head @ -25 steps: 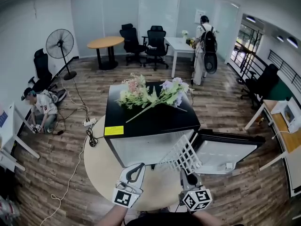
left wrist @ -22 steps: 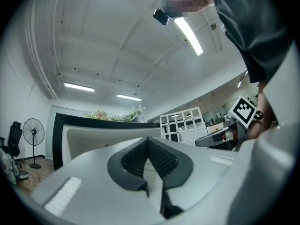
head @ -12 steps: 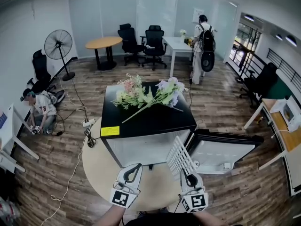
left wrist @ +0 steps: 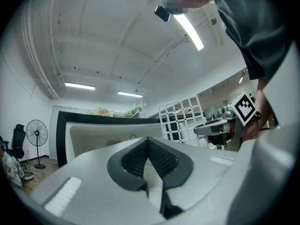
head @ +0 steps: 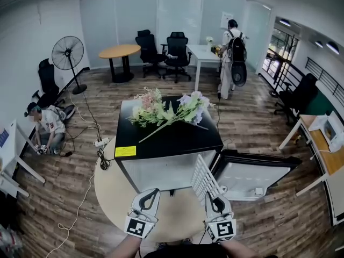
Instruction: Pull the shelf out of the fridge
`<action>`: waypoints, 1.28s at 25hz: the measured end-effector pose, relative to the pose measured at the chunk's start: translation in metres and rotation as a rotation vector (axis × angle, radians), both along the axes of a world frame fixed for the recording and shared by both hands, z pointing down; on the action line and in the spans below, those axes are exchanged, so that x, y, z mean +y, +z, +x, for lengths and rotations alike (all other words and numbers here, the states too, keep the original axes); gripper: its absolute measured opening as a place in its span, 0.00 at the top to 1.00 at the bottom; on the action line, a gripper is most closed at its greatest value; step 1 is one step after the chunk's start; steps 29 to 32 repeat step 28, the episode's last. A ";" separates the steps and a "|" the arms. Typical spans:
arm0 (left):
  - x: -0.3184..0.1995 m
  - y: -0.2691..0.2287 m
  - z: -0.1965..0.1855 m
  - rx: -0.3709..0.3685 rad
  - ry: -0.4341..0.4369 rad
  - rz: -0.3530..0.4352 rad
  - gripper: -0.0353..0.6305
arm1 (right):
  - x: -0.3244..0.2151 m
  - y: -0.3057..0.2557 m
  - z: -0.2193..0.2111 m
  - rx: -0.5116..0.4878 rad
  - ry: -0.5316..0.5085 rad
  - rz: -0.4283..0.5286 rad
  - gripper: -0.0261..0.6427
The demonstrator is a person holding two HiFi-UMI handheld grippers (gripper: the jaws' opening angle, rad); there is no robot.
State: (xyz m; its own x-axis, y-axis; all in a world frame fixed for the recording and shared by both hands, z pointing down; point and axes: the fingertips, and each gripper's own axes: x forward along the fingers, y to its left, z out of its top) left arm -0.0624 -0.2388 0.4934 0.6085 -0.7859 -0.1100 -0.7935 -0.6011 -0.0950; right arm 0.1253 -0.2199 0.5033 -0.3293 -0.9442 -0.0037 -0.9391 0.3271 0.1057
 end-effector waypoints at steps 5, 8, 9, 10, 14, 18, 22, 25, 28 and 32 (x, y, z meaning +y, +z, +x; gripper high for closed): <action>-0.001 -0.002 0.000 0.002 -0.006 0.004 0.95 | -0.004 0.002 0.000 0.022 0.001 -0.004 0.91; -0.002 -0.002 0.000 0.002 -0.006 0.004 0.95 | -0.005 0.002 0.001 0.023 0.007 -0.003 0.91; -0.003 -0.002 0.000 0.002 -0.006 0.003 0.95 | -0.005 0.002 0.002 0.022 0.009 -0.003 0.91; -0.003 -0.001 0.001 0.001 -0.006 0.002 0.95 | -0.005 0.002 0.003 0.020 0.012 -0.004 0.91; -0.005 -0.001 0.004 0.007 -0.004 0.001 0.95 | -0.007 0.002 0.008 0.019 0.027 -0.004 0.91; -0.005 0.000 0.006 0.010 0.001 0.004 0.95 | -0.008 0.002 0.012 0.018 0.041 -0.002 0.91; -0.006 0.002 0.007 0.014 0.000 0.004 0.95 | -0.009 0.005 0.014 0.019 0.051 -0.009 0.91; -0.006 0.001 0.007 0.016 0.001 0.000 0.95 | -0.009 0.005 0.014 0.012 0.054 -0.008 0.91; -0.005 -0.001 0.007 0.021 0.000 0.003 0.95 | -0.008 0.004 0.014 0.005 0.056 -0.013 0.91; -0.005 -0.001 0.007 0.021 0.000 0.003 0.95 | -0.008 0.004 0.014 0.005 0.056 -0.013 0.91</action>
